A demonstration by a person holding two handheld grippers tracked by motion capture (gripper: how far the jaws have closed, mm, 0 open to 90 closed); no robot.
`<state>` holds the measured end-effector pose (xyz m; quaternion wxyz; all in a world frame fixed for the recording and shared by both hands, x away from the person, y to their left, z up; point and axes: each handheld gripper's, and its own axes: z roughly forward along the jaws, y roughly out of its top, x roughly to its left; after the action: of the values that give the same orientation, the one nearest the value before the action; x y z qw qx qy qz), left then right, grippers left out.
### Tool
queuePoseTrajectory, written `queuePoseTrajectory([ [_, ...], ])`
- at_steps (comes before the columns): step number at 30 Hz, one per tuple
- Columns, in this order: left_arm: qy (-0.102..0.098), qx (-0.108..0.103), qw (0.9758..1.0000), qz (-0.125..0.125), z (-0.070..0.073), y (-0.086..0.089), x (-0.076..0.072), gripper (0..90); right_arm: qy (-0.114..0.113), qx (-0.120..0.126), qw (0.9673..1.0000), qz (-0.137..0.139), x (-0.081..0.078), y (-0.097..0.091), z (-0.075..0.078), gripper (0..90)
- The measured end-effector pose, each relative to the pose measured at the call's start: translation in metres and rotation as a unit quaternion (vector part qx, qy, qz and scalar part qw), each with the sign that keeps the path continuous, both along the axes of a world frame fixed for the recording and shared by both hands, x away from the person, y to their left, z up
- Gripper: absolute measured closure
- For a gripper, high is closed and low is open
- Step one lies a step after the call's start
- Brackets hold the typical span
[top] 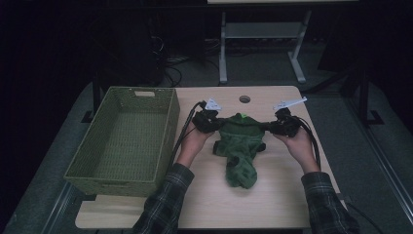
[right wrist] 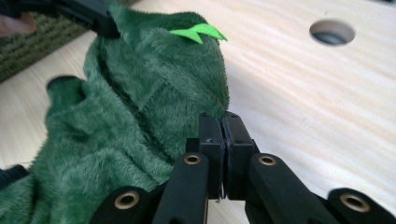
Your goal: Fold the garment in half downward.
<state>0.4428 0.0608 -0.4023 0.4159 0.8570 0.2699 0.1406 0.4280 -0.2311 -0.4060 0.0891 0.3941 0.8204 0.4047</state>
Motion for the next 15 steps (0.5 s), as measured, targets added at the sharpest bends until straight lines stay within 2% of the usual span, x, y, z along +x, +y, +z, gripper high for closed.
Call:
queuePoseTrajectory([
  [5, -0.006, -0.014, 0.9998, -0.011, 0.008, 0.002, -0.011, 86.5, -0.018, 0.002, 0.9998, 0.003, -0.01, -0.001, 0.01, 88.0],
  [6, -0.007, -0.022, 0.9997, -0.01, 0.01, 0.003, -0.014, 86.5, -0.02, 0.001, 0.9998, 0.005, -0.012, -0.001, 0.012, 88.0],
  [9, -0.01, -0.027, 0.9994, -0.017, 0.014, 0.006, -0.022, 86.5, -0.037, 0.005, 0.9993, 0.007, -0.022, -0.001, 0.018, 87.9],
  [11, -0.012, -0.038, 0.999, -0.018, 0.015, 0.007, -0.029, 86.6, -0.045, 0.007, 0.9989, 0.013, -0.029, -0.001, 0.02, 87.9],
  [15, -0.016, -0.038, 0.9987, -0.029, 0.018, 0.009, -0.041, 86.5, -0.054, 0.008, 0.9983, 0.02, -0.042, -0.001, 0.021, 87.8],
])
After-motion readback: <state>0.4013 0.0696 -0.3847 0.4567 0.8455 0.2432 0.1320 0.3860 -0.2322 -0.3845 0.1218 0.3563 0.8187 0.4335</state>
